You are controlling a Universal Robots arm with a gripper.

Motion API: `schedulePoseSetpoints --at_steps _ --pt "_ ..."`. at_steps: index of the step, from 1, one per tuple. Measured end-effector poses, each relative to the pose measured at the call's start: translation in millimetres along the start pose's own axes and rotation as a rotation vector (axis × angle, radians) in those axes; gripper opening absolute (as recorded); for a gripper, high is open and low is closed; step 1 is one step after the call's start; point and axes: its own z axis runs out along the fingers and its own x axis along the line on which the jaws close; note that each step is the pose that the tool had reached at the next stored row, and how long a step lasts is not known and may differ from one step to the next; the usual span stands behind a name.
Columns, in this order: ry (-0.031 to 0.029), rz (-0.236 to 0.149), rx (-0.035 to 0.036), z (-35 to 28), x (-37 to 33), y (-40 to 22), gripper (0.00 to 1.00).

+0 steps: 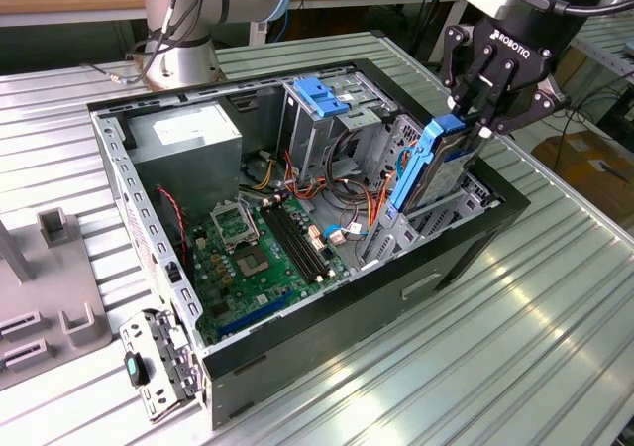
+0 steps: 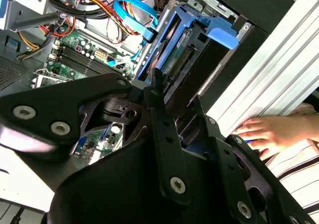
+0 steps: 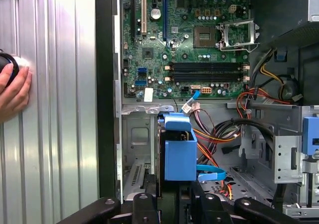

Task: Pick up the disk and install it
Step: 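Insert the disk into the insertion slot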

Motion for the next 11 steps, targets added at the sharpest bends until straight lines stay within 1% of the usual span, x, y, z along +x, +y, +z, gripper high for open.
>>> schedulePoseSetpoints --at_steps 6,11 --pt "-0.0002 0.000 0.0000 0.6 0.0 0.0 0.35" --pt "-0.0002 0.000 0.0000 8.2 0.0 0.2 0.35"
